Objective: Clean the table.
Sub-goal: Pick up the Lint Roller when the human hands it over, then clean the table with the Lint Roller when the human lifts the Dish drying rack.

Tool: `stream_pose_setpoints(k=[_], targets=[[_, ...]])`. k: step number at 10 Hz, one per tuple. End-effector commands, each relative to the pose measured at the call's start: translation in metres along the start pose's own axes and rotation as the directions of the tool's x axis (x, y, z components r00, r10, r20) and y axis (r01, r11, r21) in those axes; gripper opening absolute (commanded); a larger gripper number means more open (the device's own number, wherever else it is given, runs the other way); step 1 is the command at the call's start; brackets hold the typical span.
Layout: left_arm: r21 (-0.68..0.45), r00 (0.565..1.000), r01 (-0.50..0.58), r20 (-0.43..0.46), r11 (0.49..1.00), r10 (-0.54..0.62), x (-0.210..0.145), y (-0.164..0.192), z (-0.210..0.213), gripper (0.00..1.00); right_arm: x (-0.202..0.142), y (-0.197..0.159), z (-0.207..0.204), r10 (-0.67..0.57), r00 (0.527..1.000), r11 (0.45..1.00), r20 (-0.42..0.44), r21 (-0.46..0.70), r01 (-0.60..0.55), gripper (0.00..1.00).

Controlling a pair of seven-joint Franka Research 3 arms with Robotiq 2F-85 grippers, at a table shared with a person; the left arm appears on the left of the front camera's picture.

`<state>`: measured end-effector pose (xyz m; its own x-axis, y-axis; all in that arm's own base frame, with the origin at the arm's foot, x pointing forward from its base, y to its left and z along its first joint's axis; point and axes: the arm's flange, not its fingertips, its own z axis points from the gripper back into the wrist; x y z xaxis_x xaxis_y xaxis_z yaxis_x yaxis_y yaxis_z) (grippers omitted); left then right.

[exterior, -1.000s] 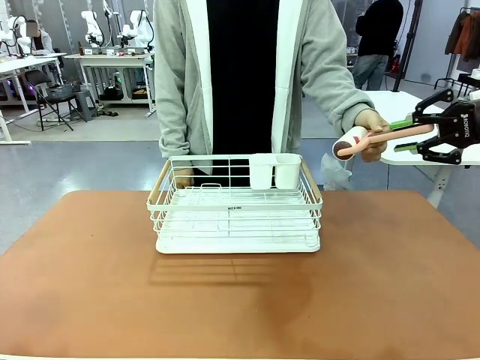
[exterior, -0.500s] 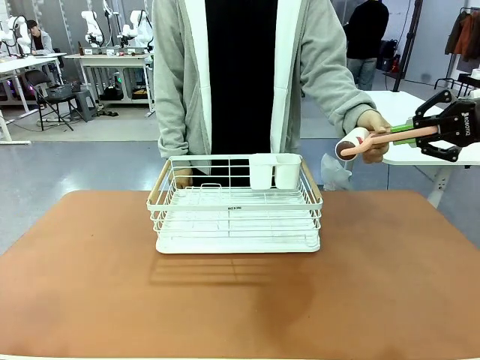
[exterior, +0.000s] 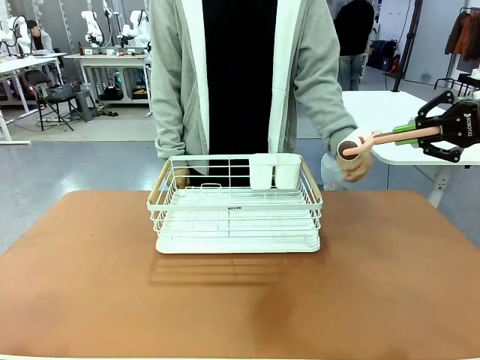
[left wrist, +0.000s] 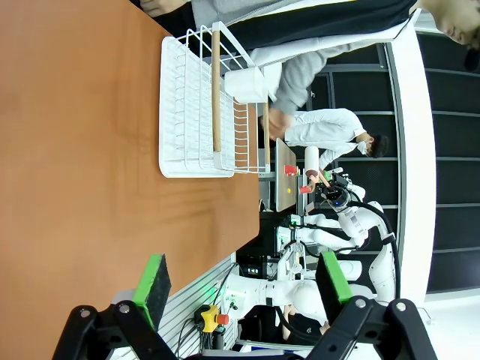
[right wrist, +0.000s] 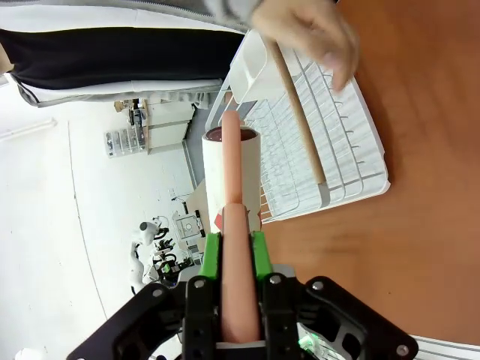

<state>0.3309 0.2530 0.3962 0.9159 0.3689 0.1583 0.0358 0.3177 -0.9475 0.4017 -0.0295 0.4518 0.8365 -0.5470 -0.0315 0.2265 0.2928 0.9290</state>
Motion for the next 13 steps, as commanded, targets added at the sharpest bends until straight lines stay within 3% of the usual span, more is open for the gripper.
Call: stream_pose_setpoints(k=[1,13], targets=[[-0.020,1.000,0.012,0.003,1.000,-0.012,-0.0019,0.0003,0.0022,1.00,-0.0009,0.0016,-0.0005,0.000,1.000,1.000,-0.001,0.001,0.000,0.01],[-0.020,1.000,0.012,0.003,1.000,-0.012,-0.0019,0.0003,0.0022,1.00,-0.0009,0.0016,-0.0005,0.000,1.000,1.000,-0.001,0.001,0.000,0.01]])
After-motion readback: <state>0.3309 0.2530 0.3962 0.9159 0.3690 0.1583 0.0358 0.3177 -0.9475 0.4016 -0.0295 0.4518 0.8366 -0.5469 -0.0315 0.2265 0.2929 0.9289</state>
